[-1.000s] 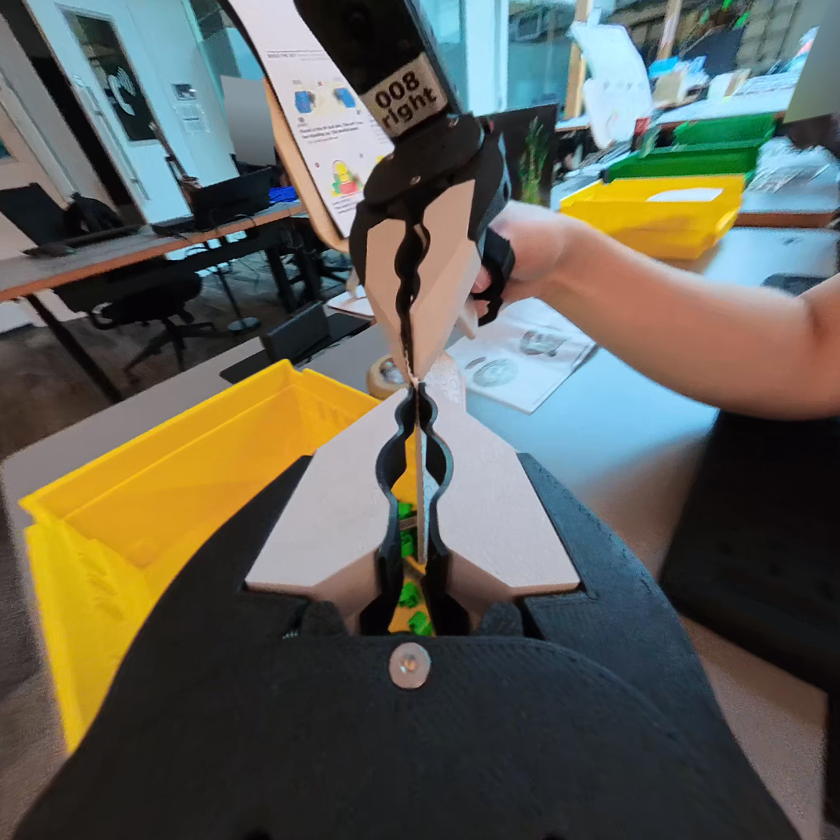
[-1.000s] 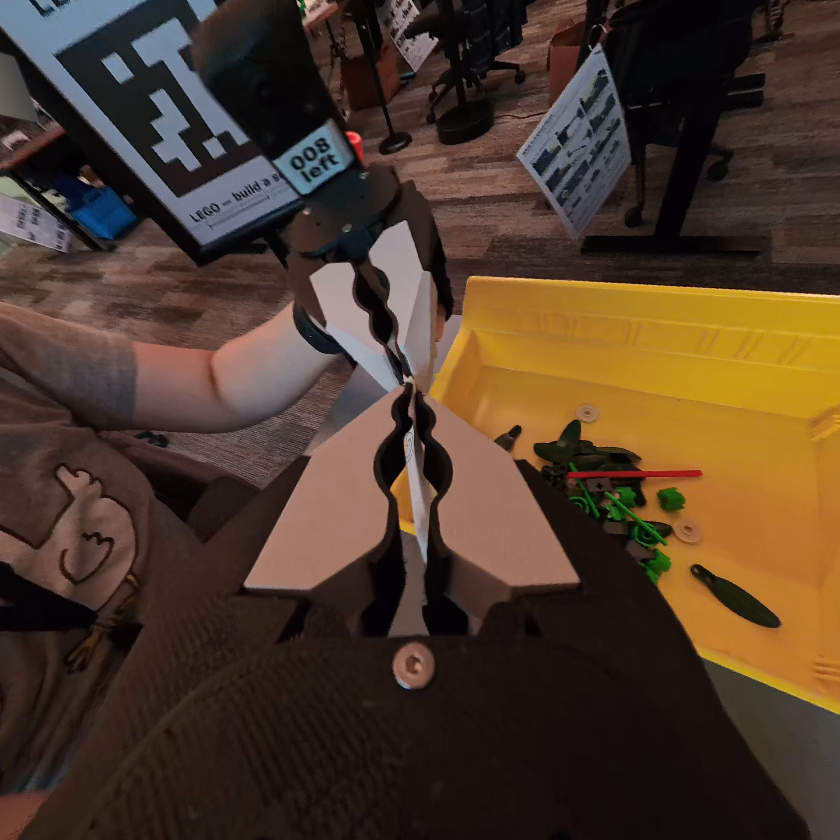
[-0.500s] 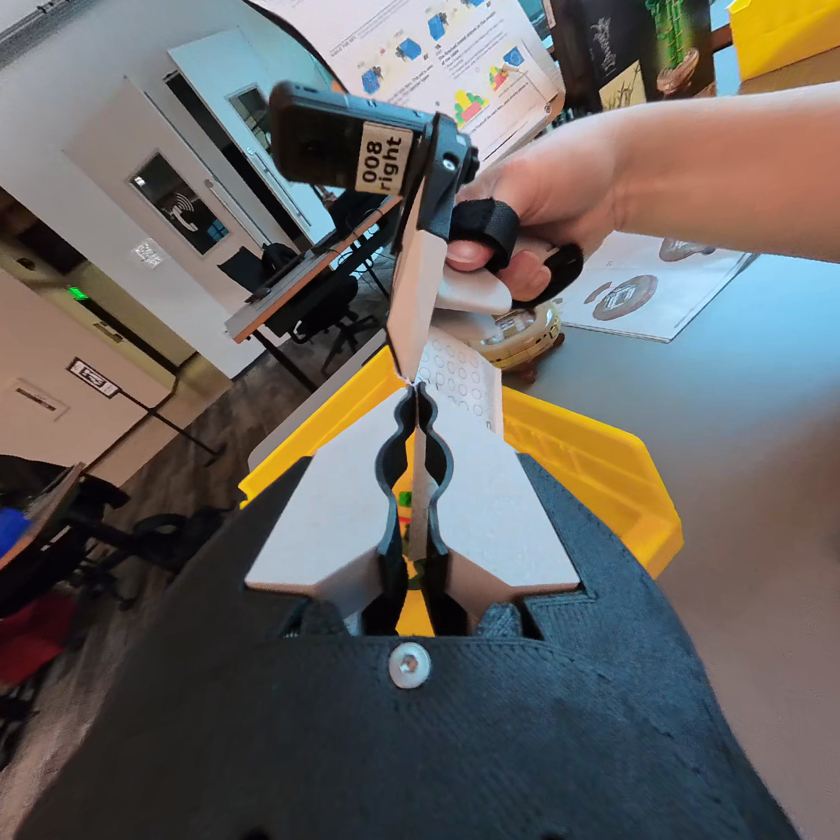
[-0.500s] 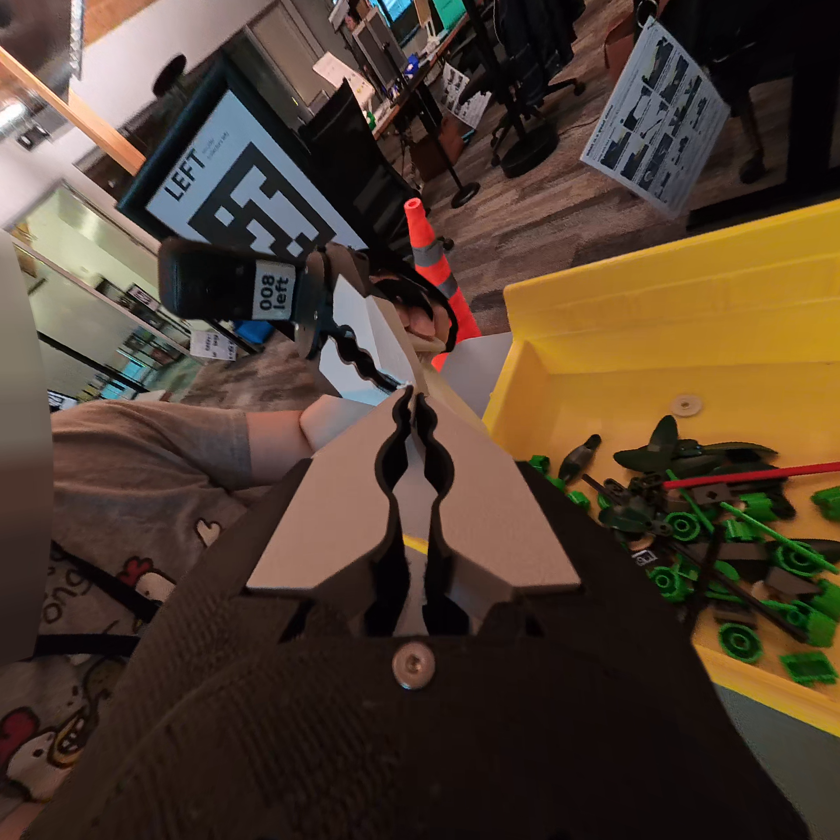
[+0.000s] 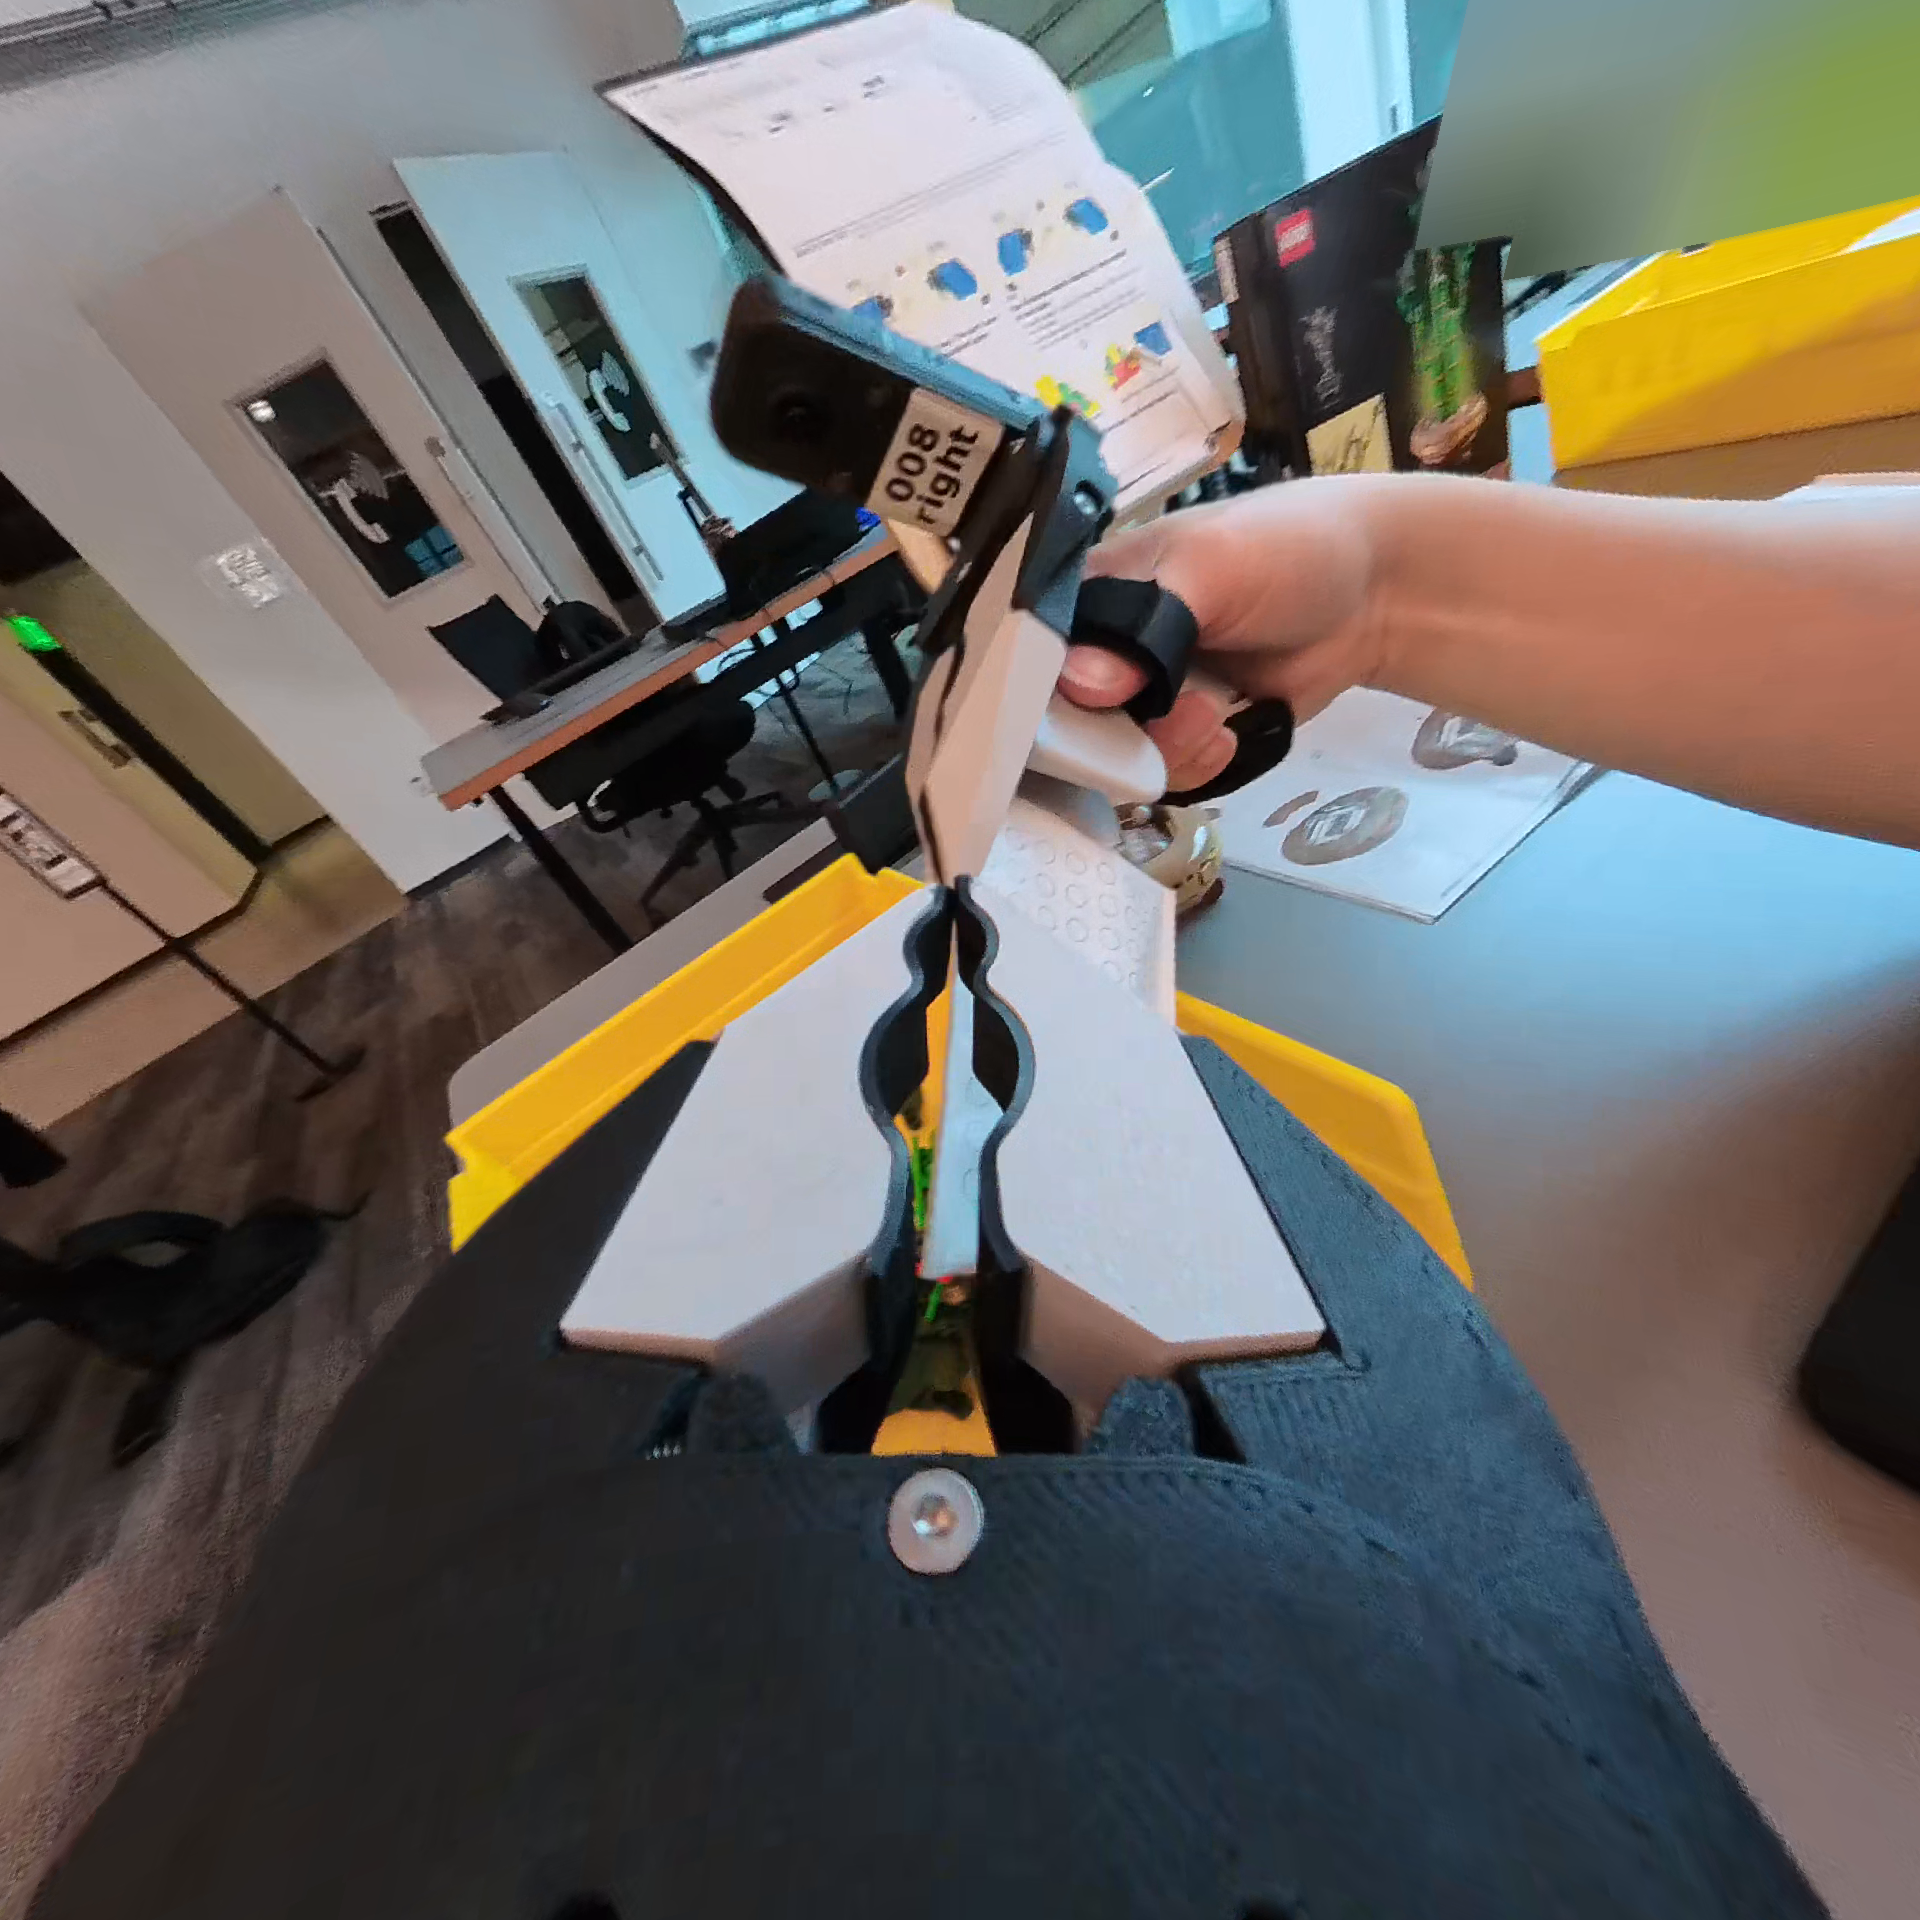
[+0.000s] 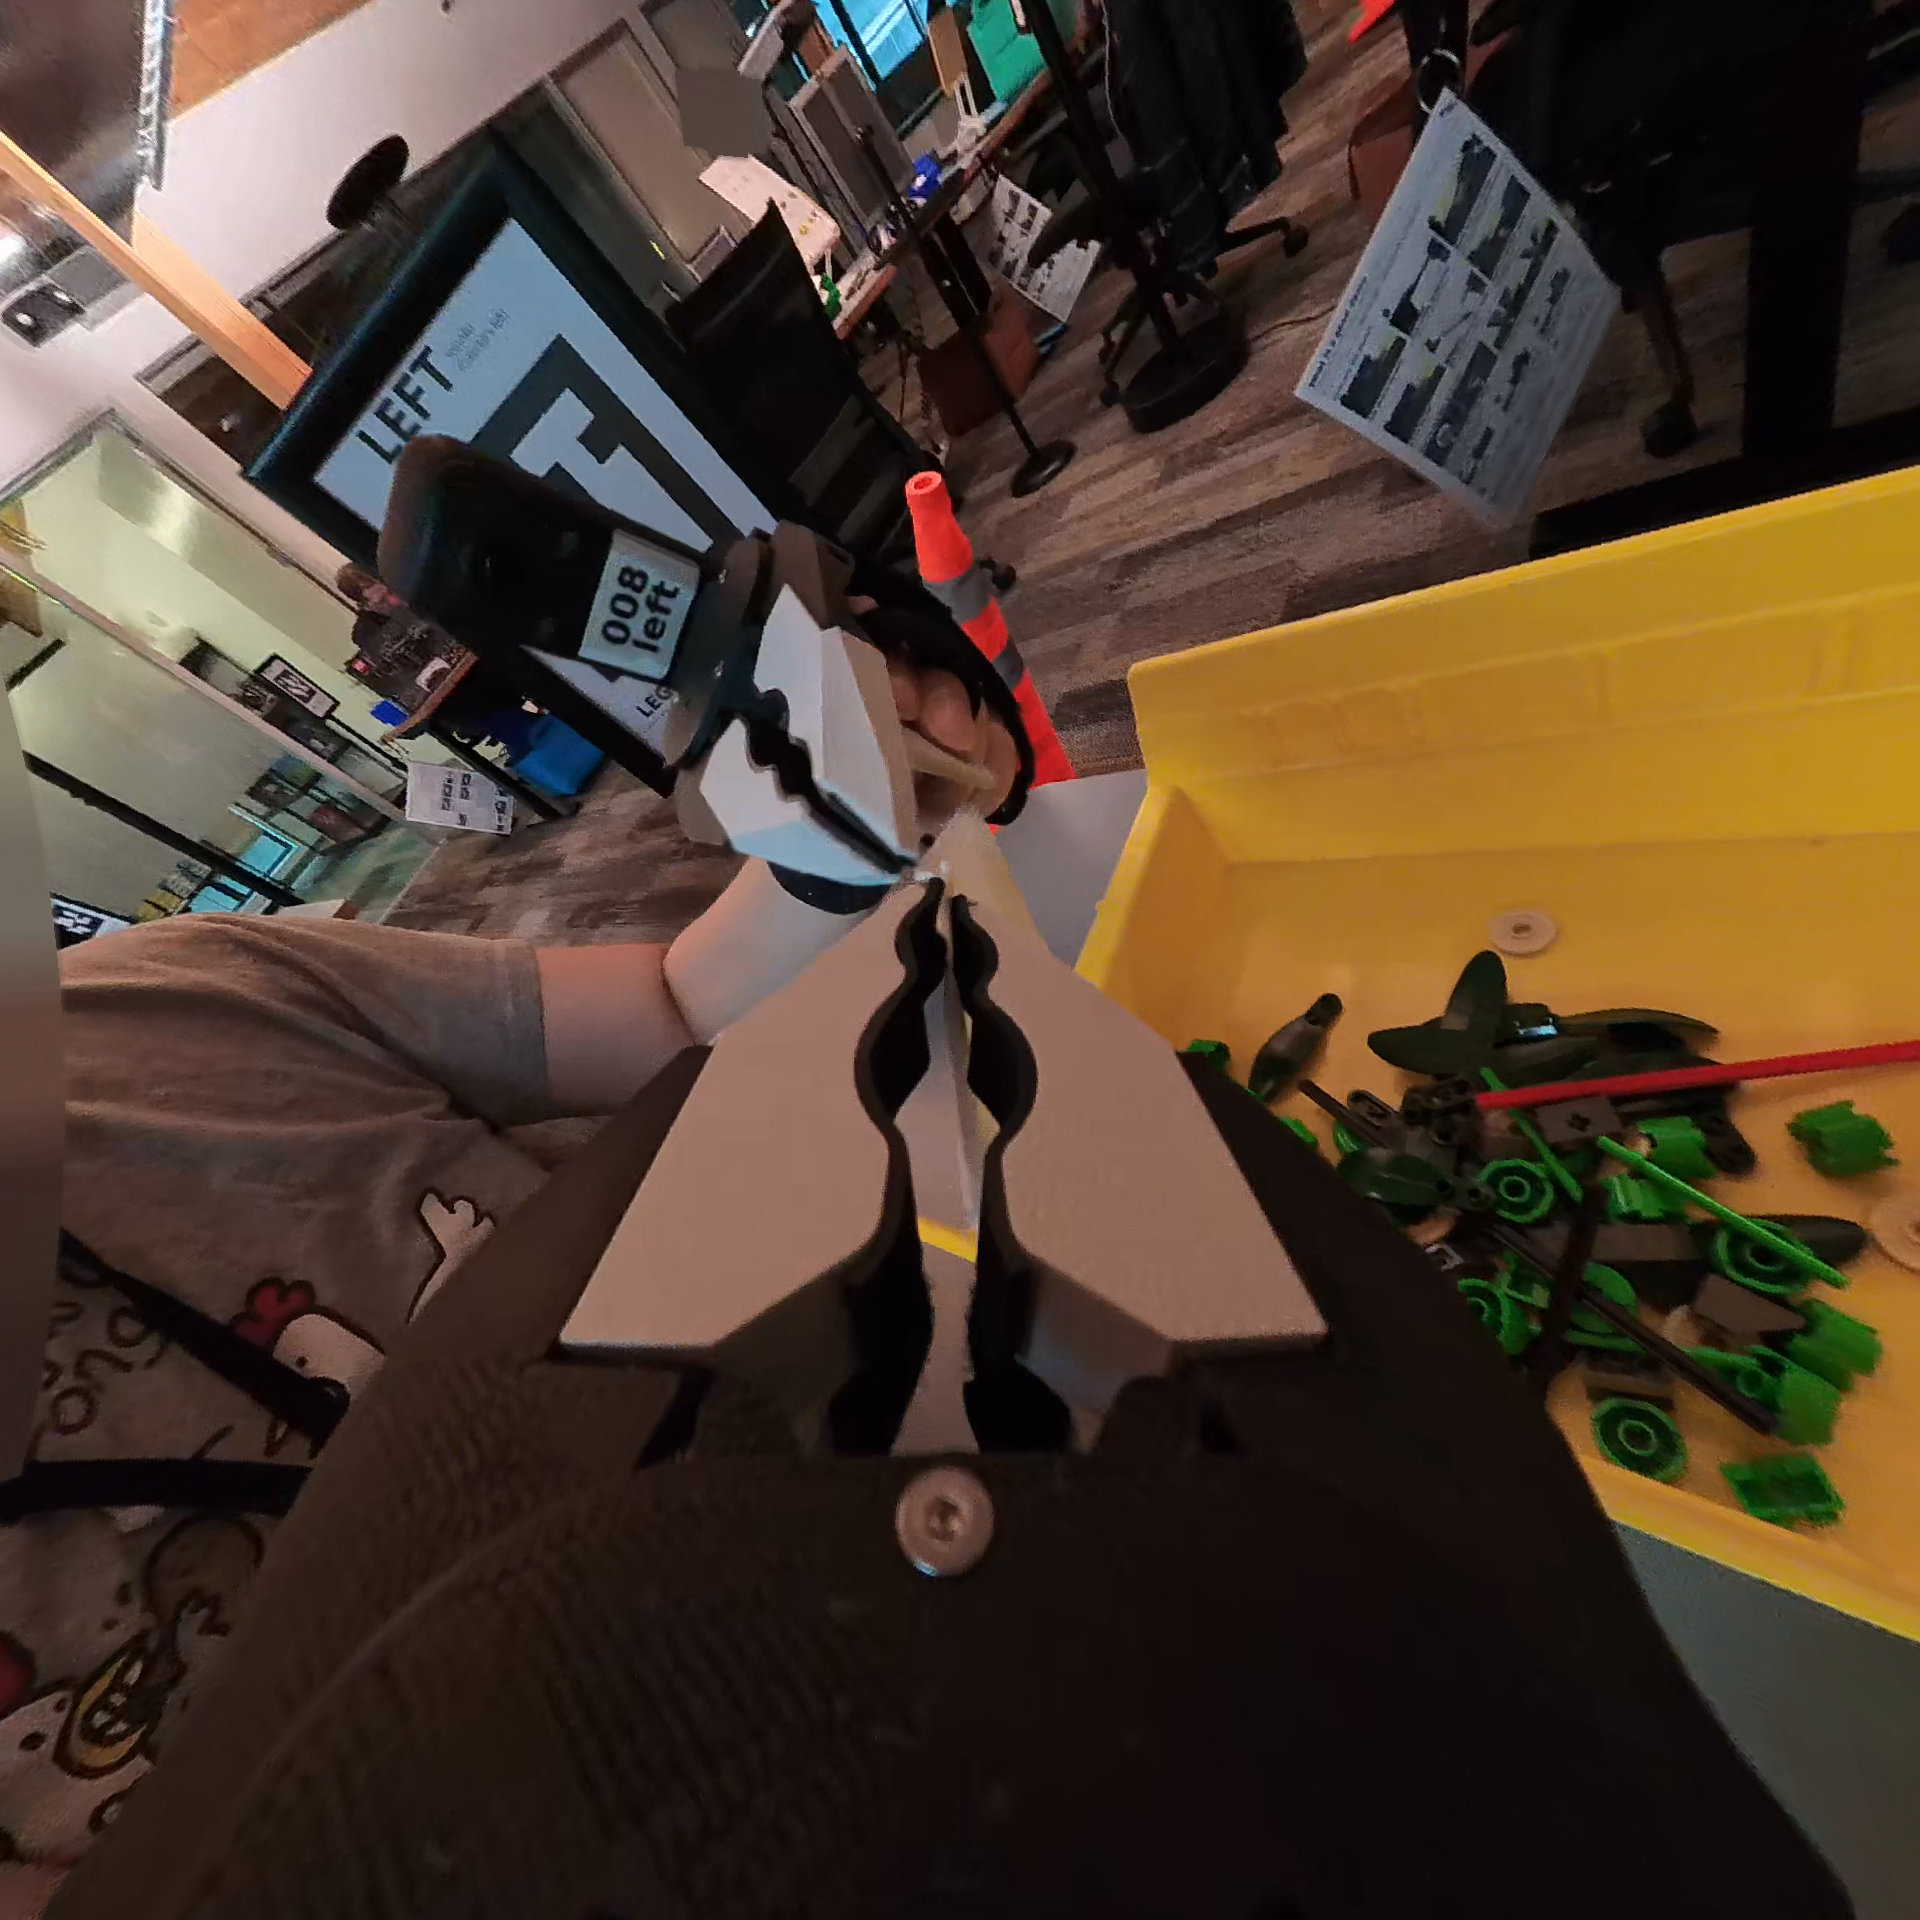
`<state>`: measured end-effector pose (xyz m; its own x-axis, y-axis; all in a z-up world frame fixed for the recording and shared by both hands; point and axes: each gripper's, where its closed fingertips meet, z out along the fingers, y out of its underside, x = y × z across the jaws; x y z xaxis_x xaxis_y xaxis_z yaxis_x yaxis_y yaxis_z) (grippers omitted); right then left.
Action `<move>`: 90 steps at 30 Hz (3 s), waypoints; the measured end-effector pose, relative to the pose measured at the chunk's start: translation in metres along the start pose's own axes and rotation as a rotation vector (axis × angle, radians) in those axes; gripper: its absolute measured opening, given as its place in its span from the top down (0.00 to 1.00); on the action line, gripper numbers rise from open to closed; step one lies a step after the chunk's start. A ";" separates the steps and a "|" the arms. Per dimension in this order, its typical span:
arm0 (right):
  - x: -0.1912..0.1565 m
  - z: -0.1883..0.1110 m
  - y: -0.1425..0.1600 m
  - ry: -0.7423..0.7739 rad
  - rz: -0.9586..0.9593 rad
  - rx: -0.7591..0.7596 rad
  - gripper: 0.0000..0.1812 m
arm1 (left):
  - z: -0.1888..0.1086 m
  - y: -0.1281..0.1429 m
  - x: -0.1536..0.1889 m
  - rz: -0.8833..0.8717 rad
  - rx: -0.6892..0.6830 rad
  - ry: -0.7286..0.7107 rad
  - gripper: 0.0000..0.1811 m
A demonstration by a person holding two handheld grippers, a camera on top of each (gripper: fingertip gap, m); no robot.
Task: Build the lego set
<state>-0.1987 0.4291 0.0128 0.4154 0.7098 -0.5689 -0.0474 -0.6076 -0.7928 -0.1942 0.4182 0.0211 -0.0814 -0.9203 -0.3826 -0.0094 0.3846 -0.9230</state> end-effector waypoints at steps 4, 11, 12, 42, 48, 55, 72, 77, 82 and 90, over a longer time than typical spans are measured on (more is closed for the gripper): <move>0.000 0.000 0.000 0.009 -0.017 -0.002 1.00 | -0.001 0.000 -0.007 0.013 -0.023 -0.038 0.94; 0.000 0.000 -0.002 0.035 -0.044 -0.001 1.00 | 0.008 0.012 0.001 0.030 -0.110 0.021 1.00; 0.000 -0.001 -0.002 0.034 -0.047 0.001 1.00 | 0.009 0.012 0.002 0.032 -0.112 0.020 1.00; 0.003 -0.005 -0.012 -0.074 0.092 0.118 1.00 | 0.009 0.003 0.000 0.157 -0.116 -0.085 1.00; -0.004 -0.005 -0.011 -0.078 0.033 0.099 1.00 | 0.008 -0.001 -0.011 0.040 -0.058 -0.107 0.90; -0.010 0.002 -0.008 -0.075 -0.045 0.061 1.00 | 0.003 0.014 0.010 -0.253 -0.130 0.211 0.83; -0.036 -0.005 -0.020 -0.204 -0.256 0.180 1.00 | 0.000 -0.011 0.016 -0.576 0.162 0.361 1.00; -0.036 -0.003 -0.011 -0.142 -0.279 0.075 0.97 | -0.001 -0.008 0.017 -0.618 0.134 0.395 1.00; -0.029 0.001 0.002 0.035 -0.401 -0.209 1.00 | -0.008 -0.005 0.020 -0.632 0.104 0.426 1.00; -0.024 0.003 0.011 0.256 -0.568 -0.771 0.99 | -0.009 -0.008 0.019 -0.598 0.054 0.413 1.00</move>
<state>-0.2117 0.4066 0.0168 0.3816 0.9242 -0.0122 0.7858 -0.3313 -0.5223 -0.2044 0.3981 0.0211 -0.4474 -0.8658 0.2241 -0.1215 -0.1894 -0.9744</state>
